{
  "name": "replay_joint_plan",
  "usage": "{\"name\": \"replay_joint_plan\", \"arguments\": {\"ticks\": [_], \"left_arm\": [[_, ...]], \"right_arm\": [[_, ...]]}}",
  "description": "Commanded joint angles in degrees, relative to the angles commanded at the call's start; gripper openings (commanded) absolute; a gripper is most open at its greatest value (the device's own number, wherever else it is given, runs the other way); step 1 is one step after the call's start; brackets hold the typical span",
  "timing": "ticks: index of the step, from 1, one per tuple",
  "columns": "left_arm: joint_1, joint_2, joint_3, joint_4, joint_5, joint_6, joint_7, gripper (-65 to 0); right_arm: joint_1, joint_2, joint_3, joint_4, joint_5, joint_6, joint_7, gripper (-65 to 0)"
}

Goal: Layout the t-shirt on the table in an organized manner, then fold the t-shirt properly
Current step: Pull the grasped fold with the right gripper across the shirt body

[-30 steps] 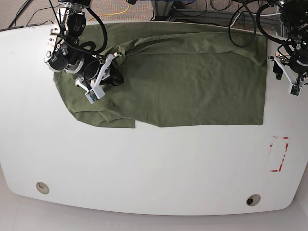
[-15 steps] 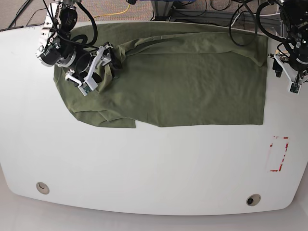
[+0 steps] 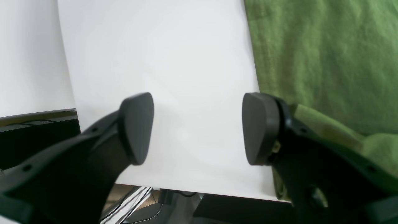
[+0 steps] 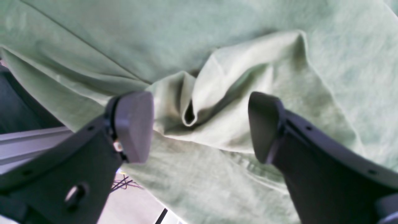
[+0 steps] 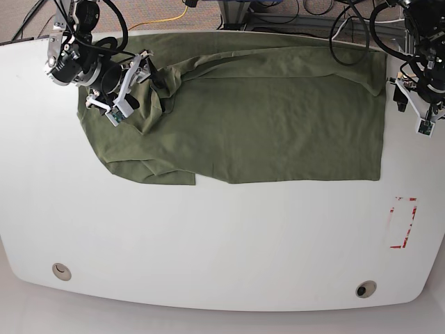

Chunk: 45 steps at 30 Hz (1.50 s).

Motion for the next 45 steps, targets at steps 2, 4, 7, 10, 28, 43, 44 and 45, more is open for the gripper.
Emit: {"name": "replay_joint_plan", "arguments": {"ticks": [2,4,7,10,28,43,44,45], "left_arm": [[-0.09,0.00,0.00,0.00,0.00,0.00,0.00,-24.7],[-0.09,0.00,0.09,0.00,0.00,0.00,0.00,-24.7],[-0.09,0.00,-0.09,0.00,0.00,0.00,0.00,-24.7],[-0.09,0.00,-0.18,0.00,0.00,0.00,0.00,-24.7],[0.18,0.00,-0.35,0.00,0.00,0.00,0.00,-24.7],[0.18,0.09,-0.26,0.00,0.09,0.00,0.00,-24.7],[0.18,0.09,-0.18,0.00,0.09,0.00,0.00,-24.7],[0.18,0.09,-0.18,0.00,0.09,0.00,0.00,-24.7]], "right_arm": [[0.00,0.26,-2.73,0.00,-2.64,0.00,1.23,-20.6],[-0.09,0.09,-4.31,0.00,-5.45,0.00,2.29,-20.6],[-0.18,-1.76,-5.36,0.00,-9.76,0.00,3.69,-22.5],[-0.53,-2.81,-5.54,0.00,-12.13,0.00,4.31,-26.3],[-0.44,-2.46,-5.27,-6.77,-13.80,0.00,9.32,-30.8],[-0.44,-2.90,-4.04,-6.86,-13.54,0.00,9.32,-61.2],[-0.44,-2.90,-3.96,-6.77,-13.54,0.00,9.32,-61.4],[-0.44,-2.90,-3.96,-6.51,-13.54,0.00,9.32,-61.4]]}}
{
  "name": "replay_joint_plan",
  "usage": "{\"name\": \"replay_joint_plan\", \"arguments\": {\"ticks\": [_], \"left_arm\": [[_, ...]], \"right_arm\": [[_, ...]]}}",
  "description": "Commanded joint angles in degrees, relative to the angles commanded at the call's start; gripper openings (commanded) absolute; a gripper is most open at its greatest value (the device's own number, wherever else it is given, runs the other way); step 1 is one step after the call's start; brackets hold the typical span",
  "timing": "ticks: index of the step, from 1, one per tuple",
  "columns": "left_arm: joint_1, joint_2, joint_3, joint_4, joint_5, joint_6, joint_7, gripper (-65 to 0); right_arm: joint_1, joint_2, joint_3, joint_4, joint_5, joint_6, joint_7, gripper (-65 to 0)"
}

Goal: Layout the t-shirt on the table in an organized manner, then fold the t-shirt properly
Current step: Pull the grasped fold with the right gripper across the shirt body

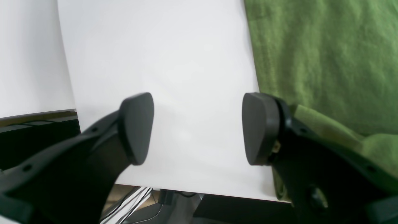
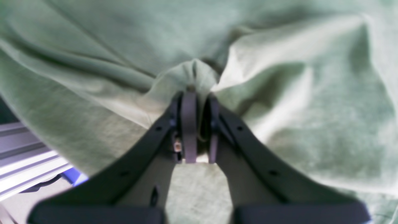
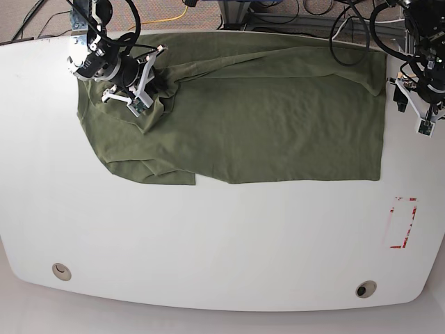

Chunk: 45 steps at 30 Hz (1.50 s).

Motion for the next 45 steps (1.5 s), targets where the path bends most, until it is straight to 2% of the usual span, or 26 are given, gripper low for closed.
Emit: {"name": "replay_joint_plan", "arguments": {"ticks": [6,15,24,30,45], "left_arm": [[0.00,0.00,0.09,0.00,0.00,0.00,0.00,-24.7],[-0.09,0.00,0.26,0.00,0.00,0.00,0.00,-24.7],[-0.18,0.00,0.26,0.00,0.00,0.00,0.00,-24.7],[-0.18,0.00,0.26,0.00,0.00,0.00,0.00,-24.7],[-0.18,0.00,0.26,-0.35,0.00,0.00,0.00,-24.7]], "right_arm": [[0.00,0.00,0.00,2.37,-0.18,0.00,-0.26,-65.0],[1.14,-0.70,-0.35,3.25,0.18,0.00,-0.53,-64.5],[5.10,-3.43,-0.18,3.25,0.18,0.00,-5.54,-64.4],[7.82,-5.54,-0.26,3.16,-0.18,0.00,-5.71,-64.4],[12.22,-6.68,-0.35,2.90,-0.18,0.00,-6.77,-63.4]]}}
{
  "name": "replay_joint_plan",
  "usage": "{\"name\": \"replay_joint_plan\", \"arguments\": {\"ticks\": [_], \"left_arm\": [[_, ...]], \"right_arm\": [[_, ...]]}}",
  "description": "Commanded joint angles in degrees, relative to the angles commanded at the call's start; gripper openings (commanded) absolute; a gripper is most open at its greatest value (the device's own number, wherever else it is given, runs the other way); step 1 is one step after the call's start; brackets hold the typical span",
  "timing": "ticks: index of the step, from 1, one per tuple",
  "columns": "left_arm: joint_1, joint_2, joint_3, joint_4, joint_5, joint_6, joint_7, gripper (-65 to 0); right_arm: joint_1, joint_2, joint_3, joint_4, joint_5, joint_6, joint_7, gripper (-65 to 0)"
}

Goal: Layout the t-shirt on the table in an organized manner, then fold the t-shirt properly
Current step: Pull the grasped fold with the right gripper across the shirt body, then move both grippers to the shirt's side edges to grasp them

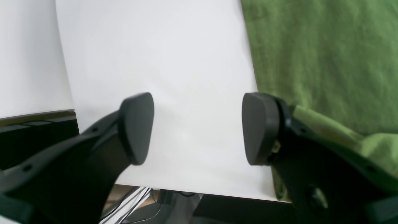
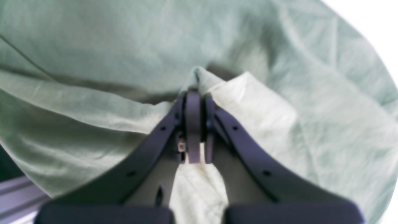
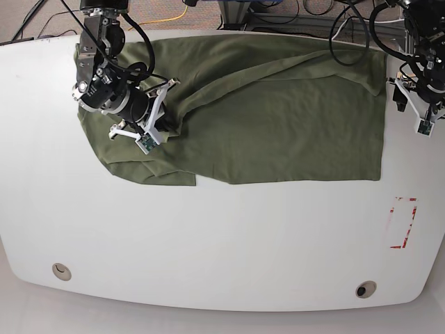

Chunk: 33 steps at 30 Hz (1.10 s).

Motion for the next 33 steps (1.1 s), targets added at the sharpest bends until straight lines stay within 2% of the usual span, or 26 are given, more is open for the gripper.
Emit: {"name": "replay_joint_plan", "arguments": {"ticks": [2,4,5,6,8,12,13,16,21,25,33], "left_arm": [[-0.09,0.00,0.00,0.00,0.00,0.00,0.00,-24.7],[-0.09,0.00,0.00,0.00,0.00,0.00,0.00,-24.7],[-0.09,0.00,0.00,0.00,0.00,0.00,0.00,-24.7],[-0.09,0.00,0.00,0.00,0.00,0.00,0.00,-24.7],[-0.09,0.00,0.00,0.00,0.00,0.00,0.00,-24.7],[-0.09,0.00,0.09,0.09,0.00,0.00,0.00,-24.7],[-0.09,0.00,0.09,0.18,-0.09,0.00,0.00,-24.7],[-0.09,0.00,0.09,0.44,-0.26,0.00,0.00,-24.7],[0.18,0.00,0.18,0.62,-0.44,0.00,0.00,-24.7],[0.26,0.00,0.09,0.62,-0.44,0.00,0.00,-24.7],[2.81,0.18,0.09,0.53,-0.44,0.00,0.00,-24.7]], "right_arm": [[0.00,-0.09,0.00,0.00,0.00,0.00,0.00,-60.1],[0.00,-0.09,0.00,0.00,0.00,0.00,0.00,-51.0],[0.00,-0.09,0.00,0.00,0.00,0.00,0.00,-45.2],[-0.18,-0.09,0.00,0.00,0.00,0.00,0.00,-35.5],[-0.44,-0.09,0.00,0.09,0.00,0.00,0.00,-23.5],[-0.79,0.09,0.09,0.35,0.18,0.00,0.00,-4.0],[-1.14,0.18,0.18,0.35,0.26,0.00,0.00,-1.7],[-1.76,0.26,0.44,0.53,0.18,0.00,0.00,-0.8],[-4.04,3.87,3.34,1.49,0.35,0.00,0.00,-6.7],[-6.86,5.45,9.49,1.49,0.35,0.00,0.00,-10.3],[-12.31,8.26,18.55,1.41,0.00,0.00,0.00,-10.3]]}}
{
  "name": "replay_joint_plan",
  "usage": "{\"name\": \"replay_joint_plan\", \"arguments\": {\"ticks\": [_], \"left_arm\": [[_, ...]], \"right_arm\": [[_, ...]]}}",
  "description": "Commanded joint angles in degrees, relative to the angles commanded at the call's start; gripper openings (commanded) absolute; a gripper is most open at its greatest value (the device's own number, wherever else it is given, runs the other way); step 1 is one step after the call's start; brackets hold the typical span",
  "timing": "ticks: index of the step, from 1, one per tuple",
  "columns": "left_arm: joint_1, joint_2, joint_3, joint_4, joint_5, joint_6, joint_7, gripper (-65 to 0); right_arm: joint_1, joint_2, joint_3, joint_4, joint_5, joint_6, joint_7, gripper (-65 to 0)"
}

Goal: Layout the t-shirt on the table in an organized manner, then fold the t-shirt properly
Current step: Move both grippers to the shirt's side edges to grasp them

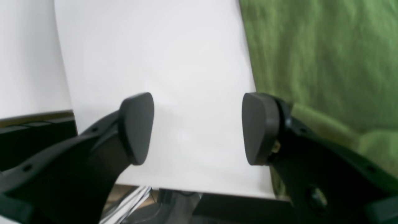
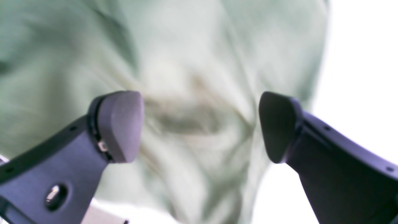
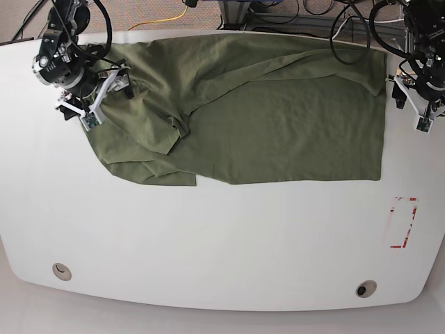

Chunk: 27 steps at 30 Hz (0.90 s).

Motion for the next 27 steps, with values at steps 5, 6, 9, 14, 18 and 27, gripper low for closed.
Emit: {"name": "replay_joint_plan", "arguments": {"ticks": [5,6,9,14,18,27], "left_arm": [[0.18,1.85,1.05,-0.26,0.18,0.00,0.00,-24.7],[0.18,2.29,0.97,-0.26,0.26,0.00,0.00,-24.7],[-0.09,2.46,1.14,-0.26,0.26,0.00,0.00,-24.7],[-2.73,4.40,1.23,-0.18,0.35,0.00,-0.09,-24.7],[-7.03,5.10,1.23,-0.53,0.97,0.00,-0.09,-24.7],[-18.11,6.68,3.96,-0.53,4.04,0.00,-0.09,-24.7]], "right_arm": [[-2.73,1.49,2.73,-0.09,0.26,0.00,0.00,-10.3],[-2.99,1.49,3.34,-0.18,0.09,0.00,0.00,-10.3],[-2.81,1.23,4.66,-0.18,0.09,0.00,0.09,-10.3],[-0.97,1.14,4.66,-0.18,0.09,0.00,0.09,-10.6],[2.20,0.35,4.48,-2.37,0.00,0.00,0.09,-10.5],[16.53,0.53,2.11,-15.03,-0.09,0.00,0.09,-10.3]]}}
